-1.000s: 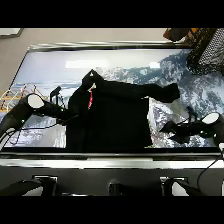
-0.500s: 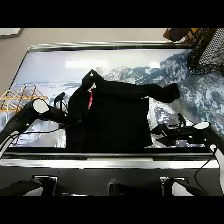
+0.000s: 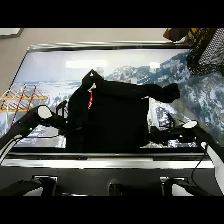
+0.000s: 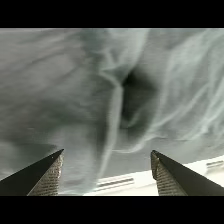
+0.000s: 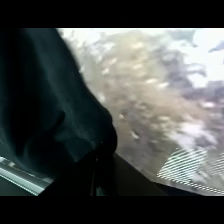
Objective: Fold the clothes and pants, and hang the long-sleeved shirts on hangers.
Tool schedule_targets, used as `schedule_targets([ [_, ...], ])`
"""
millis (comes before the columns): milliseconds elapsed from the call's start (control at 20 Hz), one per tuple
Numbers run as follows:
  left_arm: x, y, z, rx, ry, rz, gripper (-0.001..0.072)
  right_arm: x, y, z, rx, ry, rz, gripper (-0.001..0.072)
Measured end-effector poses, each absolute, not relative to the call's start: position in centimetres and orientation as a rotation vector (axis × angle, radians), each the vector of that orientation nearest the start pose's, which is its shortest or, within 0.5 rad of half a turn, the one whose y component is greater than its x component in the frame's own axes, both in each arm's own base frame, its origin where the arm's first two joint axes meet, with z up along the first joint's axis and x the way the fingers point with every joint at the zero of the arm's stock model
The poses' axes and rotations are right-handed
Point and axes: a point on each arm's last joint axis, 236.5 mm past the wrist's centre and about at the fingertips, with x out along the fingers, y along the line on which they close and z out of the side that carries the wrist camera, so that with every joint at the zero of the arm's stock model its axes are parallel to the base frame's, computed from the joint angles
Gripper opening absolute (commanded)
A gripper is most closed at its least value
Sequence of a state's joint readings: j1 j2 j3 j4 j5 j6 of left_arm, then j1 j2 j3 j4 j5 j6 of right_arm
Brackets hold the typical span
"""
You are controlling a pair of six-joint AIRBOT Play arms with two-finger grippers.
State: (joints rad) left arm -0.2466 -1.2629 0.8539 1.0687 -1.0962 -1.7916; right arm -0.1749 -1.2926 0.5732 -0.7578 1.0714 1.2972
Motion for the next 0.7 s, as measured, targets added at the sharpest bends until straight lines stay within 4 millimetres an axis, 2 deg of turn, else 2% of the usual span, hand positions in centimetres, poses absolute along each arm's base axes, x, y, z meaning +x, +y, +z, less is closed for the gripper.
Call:
schedule_targets([
  [50,27.6,-17.1,-6.1,-0.489,1.588,-0.202,0.0582,26.2,10.9,-10.4,0.839,1.530,0.254,0.0081],
  [100,27.5,-16.7,-6.5,-0.473,1.594,-0.189,0.0356,26.3,11.1,-10.3,0.838,1.527,0.252,0.0080],
  [150,27.3,-16.2,-6.8,-0.453,1.600,-0.176,0.0056,26.4,11.2,-10.1,0.833,1.518,0.255,0.0080],
  [200,27.2,-15.9,-7.0,-0.442,1.605,-0.162,0.0034,26.5,11.2,-9.9,0.834,1.512,0.255,0.0080],
  [500,27.6,-14.4,-7.6,-0.382,1.589,-0.125,0.0031,27.0,11.4,-8.6,0.831,1.468,0.256,0.0079],
  [650,27.5,-12.2,-7.6,-0.357,1.596,-0.078,0.0038,27.2,11.4,-8.3,0.833,1.457,0.255,0.0070],
  [700,27.7,-11.0,-7.4,-0.362,1.588,-0.051,0.0129,27.2,11.4,-8.2,0.836,1.455,0.251,0.0069],
])
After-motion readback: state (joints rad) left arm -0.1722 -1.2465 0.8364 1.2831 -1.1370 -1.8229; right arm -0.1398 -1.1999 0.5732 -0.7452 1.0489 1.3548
